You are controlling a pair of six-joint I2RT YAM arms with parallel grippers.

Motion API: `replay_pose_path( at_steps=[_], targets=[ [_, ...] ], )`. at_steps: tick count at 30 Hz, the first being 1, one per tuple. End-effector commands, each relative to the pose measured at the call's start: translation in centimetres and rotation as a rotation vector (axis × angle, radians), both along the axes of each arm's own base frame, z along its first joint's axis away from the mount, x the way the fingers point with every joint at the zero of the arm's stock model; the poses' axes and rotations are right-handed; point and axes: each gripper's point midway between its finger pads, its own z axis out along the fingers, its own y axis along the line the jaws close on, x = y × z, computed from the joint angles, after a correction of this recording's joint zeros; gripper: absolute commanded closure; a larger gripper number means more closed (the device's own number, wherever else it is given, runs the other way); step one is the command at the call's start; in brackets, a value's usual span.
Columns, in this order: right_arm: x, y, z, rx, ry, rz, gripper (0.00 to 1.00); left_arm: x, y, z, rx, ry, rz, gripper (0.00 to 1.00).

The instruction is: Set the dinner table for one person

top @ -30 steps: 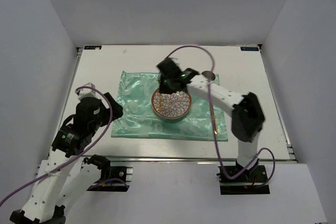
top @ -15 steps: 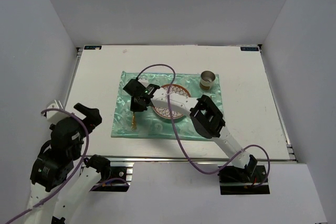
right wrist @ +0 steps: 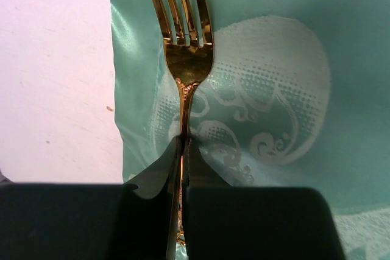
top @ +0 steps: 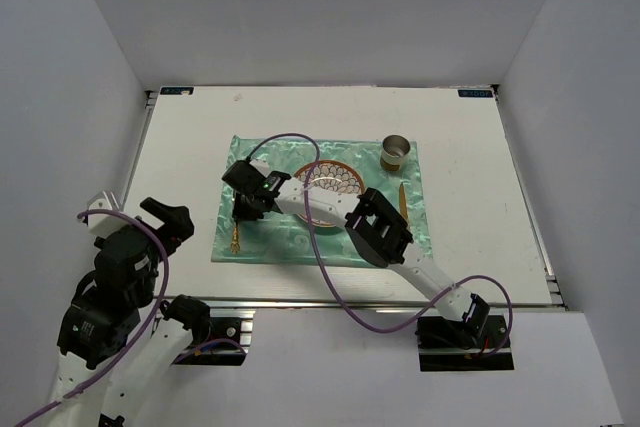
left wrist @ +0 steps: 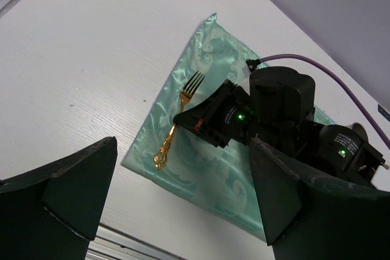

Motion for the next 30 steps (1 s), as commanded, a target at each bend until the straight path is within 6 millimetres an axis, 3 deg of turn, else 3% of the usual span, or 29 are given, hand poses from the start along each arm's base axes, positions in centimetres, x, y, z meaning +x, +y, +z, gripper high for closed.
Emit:
replay_pose_path(
  at_steps=[1, 5, 10, 17, 30],
  targets=[
    [0.2, 1.7, 0.0, 0.061, 0.010, -0.013, 1.00, 0.3, -0.3, -0.1, 0.012, 0.003, -0.018, 0.02],
    [0.2, 1.4, -0.6, 0.041, 0.011, -0.023, 1.00, 0.2, -0.4, 0.1, 0.011, -0.008, -0.026, 0.02],
    [0.5, 0.7, 0.3, 0.018, -0.014, -0.034, 1.00, 0.3, -0.5, 0.1, 0.013, -0.008, -0.034, 0.02],
    [0.8, -1.2, -0.2, -0.043, -0.006, -0.059, 1.00, 0.3, -0.5, 0.2, 0.013, -0.014, -0.039, 0.02],
    [1.5, -2.9, 0.6, -0.067, -0.015, -0.088, 1.00, 0.3, -0.8, 0.3, 0.016, -0.019, -0.056, 0.02]
  ],
)
